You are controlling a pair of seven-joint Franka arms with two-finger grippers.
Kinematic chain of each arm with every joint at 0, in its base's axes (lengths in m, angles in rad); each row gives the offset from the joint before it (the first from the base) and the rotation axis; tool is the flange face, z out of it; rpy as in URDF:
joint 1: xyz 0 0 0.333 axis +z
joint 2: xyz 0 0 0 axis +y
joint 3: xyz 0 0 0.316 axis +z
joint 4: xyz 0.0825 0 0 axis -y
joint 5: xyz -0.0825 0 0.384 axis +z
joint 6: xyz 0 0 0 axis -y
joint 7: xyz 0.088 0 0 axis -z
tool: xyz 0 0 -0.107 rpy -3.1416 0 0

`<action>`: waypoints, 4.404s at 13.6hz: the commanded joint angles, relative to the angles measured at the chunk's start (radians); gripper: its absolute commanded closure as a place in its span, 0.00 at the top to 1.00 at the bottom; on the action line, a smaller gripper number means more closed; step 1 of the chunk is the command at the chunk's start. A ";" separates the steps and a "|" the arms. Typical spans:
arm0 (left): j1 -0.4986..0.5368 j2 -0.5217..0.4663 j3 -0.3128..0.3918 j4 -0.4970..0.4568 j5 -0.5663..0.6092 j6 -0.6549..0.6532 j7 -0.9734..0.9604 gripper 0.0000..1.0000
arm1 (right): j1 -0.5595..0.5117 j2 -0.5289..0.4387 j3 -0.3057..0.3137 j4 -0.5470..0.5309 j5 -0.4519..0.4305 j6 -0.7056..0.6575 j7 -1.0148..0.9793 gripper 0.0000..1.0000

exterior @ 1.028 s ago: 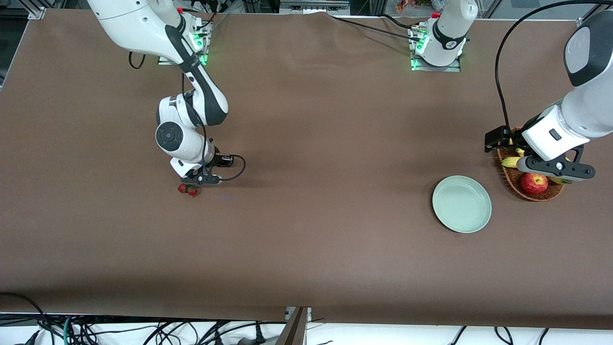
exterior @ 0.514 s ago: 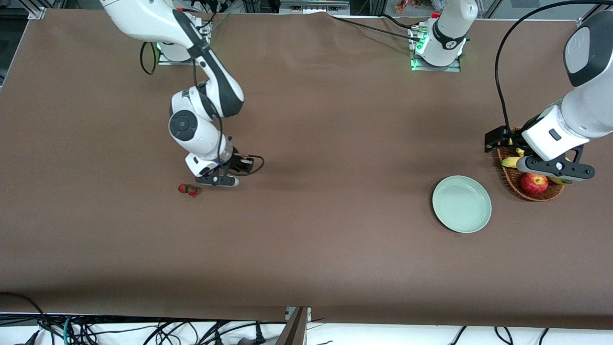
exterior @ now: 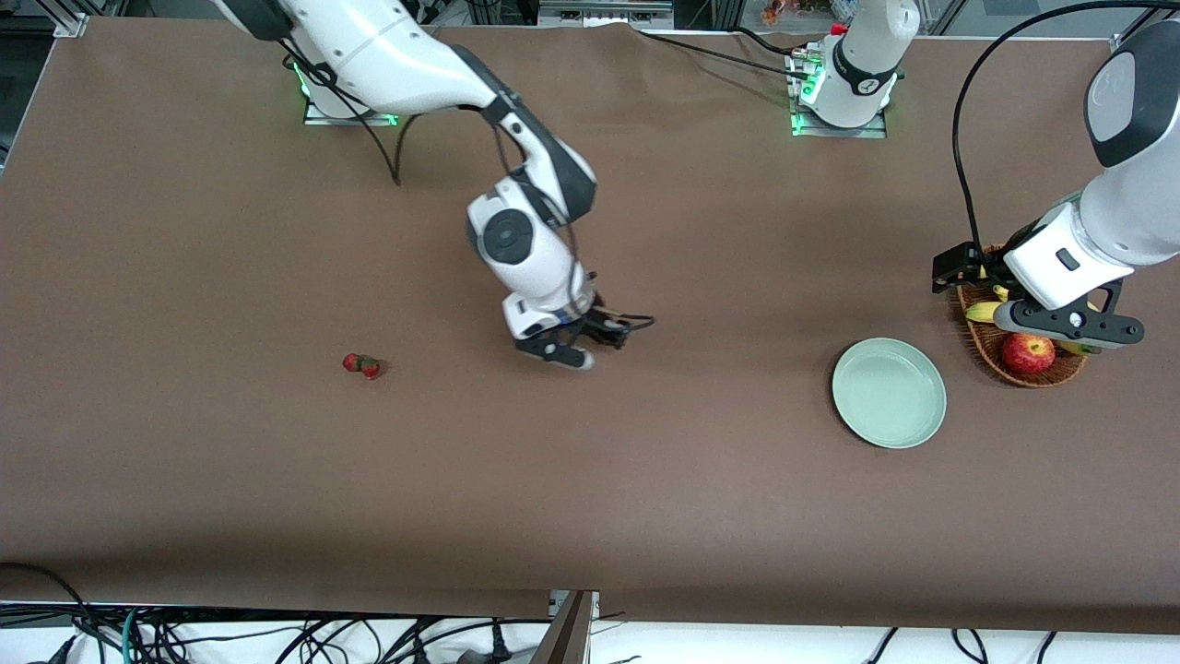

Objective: Collect all strawberries into plate
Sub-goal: 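Set the strawberry mid-table with the right gripper while the left gripper approaches, then grasp the middle strawberry with the left gripper while the right gripper grasps another, then carry the strawberry onto the green plate and open the left gripper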

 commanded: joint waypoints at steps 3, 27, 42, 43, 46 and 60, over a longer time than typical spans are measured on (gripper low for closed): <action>-0.003 0.005 -0.002 0.021 0.005 -0.050 -0.003 1.00 | 0.146 0.168 -0.029 0.109 0.005 0.272 0.188 0.29; -0.289 0.520 -0.001 0.113 0.002 0.579 -0.435 1.00 | -0.117 -0.148 -0.474 -0.159 -0.029 -0.520 -0.977 0.98; -0.357 0.658 0.001 0.111 0.097 0.722 -0.425 0.27 | -0.163 -0.219 -0.468 -0.349 0.094 -0.511 -1.047 0.72; -0.358 0.655 -0.001 0.114 0.097 0.714 -0.426 0.23 | -0.163 -0.232 -0.467 -0.374 0.097 -0.501 -1.053 0.72; -0.333 0.605 0.007 0.122 0.111 0.619 -0.423 0.11 | -0.163 -0.245 -0.468 -0.409 0.097 -0.478 -1.068 0.67; -0.027 0.523 0.038 -0.029 0.162 0.494 0.204 0.17 | -0.180 -0.185 -0.468 -0.359 0.106 -0.379 -1.111 0.29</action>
